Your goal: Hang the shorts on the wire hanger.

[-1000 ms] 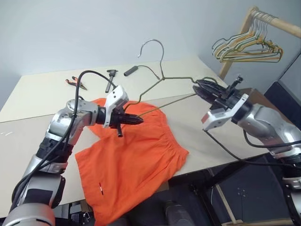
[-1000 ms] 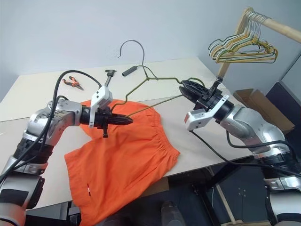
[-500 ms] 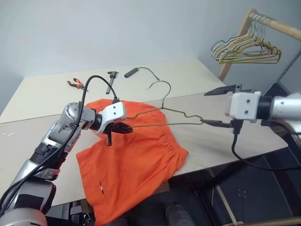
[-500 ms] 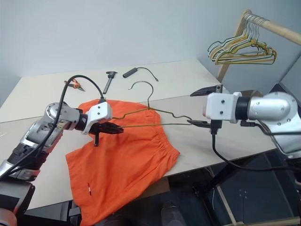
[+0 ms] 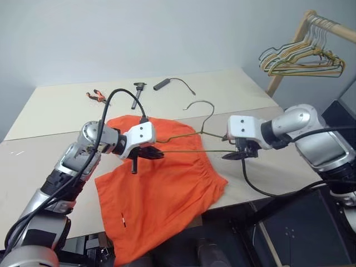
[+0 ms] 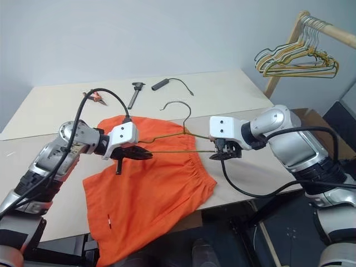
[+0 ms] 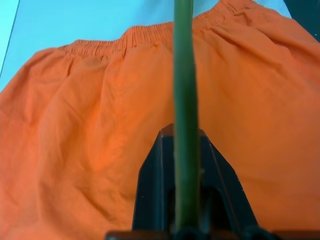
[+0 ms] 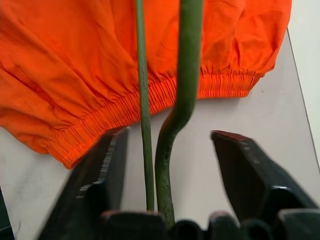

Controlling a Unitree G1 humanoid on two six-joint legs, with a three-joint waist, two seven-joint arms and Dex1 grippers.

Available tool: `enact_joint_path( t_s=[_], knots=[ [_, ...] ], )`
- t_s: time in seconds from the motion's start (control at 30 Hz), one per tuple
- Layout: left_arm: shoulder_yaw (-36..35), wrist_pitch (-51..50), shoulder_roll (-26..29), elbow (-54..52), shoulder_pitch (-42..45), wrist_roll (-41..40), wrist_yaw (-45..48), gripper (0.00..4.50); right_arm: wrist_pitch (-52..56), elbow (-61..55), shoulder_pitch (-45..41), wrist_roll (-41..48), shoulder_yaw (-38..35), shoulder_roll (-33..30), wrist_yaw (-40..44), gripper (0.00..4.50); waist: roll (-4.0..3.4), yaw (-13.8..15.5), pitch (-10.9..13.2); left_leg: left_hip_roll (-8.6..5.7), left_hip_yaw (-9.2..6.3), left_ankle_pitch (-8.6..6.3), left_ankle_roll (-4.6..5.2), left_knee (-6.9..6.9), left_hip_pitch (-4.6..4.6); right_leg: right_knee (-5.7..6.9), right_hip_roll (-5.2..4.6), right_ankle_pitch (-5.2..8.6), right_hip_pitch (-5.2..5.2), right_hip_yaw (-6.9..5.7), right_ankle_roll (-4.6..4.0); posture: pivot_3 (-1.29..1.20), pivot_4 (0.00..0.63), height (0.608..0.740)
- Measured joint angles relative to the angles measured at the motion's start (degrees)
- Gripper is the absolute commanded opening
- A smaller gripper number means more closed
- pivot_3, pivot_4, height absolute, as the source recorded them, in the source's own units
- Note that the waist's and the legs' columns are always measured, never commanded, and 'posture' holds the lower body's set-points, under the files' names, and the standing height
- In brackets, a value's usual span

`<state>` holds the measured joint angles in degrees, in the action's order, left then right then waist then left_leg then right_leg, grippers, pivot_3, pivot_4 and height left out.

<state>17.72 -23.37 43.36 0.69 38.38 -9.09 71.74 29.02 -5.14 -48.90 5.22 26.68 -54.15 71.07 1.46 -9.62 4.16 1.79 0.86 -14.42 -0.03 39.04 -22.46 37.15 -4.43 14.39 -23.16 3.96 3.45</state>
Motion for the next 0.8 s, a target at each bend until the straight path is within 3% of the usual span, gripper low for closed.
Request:
enact_joint_path(
  t_s=[0.2, 0.43, 0.47, 0.63, 0.8],
  knots=[
    [-0.4, 1.5, 0.2, 0.0, -0.4, 0.3, -0.3, 0.00, 0.3, -0.5, -0.1, -1.3, -0.1, 0.5, 2.3, 0.16, 0.00, 0.2, 0.0, 0.00, 0.00, 0.00, 0.00, 0.00, 0.00, 0.01, 0.00, 0.00, 0.00, -0.01, 0.00, -0.12, 0.005, 0.740],
    [-1.0, 3.1, 0.0, 0.4, -0.5, -0.1, 1.0, 0.00, -0.1, -1.1, 0.7, -2.5, -0.1, 0.5, 3.6, 0.01, 0.00, 0.1, 0.0, 0.00, 0.02, 0.00, 0.00, 0.01, 0.01, 0.02, 0.01, -0.01, 0.01, -0.01, 0.01, -0.12, 0.008, 0.740],
    [-1.4, 3.9, 0.0, 0.7, -0.5, -0.6, 1.8, 0.55, -0.1, -1.2, 1.0, -2.4, -0.4, 0.5, 3.8, 0.00, -0.01, 0.1, 0.0, 0.00, 0.02, 0.00, 0.00, 0.01, 0.01, 0.02, 0.01, 0.00, 0.00, -0.01, 0.00, -0.12, 0.008, 0.740],
    [-3.5, 9.3, -0.6, 4.7, -0.2, -3.9, 6.5, 1.96, 0.6, -4.8, 7.9, -1.3, -4.5, -2.3, 3.9, 0.00, 0.00, 0.6, 0.0, 0.00, 0.05, 0.00, 0.00, 0.01, 0.00, -0.02, 0.01, 0.00, 0.03, -0.02, 0.01, -0.13, 0.023, 0.740],
    [-8.1, 12.1, 0.0, 15.6, 0.2, -2.4, 2.7, 3.56, 9.5, -12.3, 27.8, 4.8, -16.2, -8.8, 2.2, 0.00, 0.04, 1.5, 0.0, 0.02, 0.39, -0.02, 0.03, 0.01, -0.02, -0.04, 0.02, 0.00, 0.03, -0.07, 0.01, -0.14, 0.047, 0.740]
  ],
)
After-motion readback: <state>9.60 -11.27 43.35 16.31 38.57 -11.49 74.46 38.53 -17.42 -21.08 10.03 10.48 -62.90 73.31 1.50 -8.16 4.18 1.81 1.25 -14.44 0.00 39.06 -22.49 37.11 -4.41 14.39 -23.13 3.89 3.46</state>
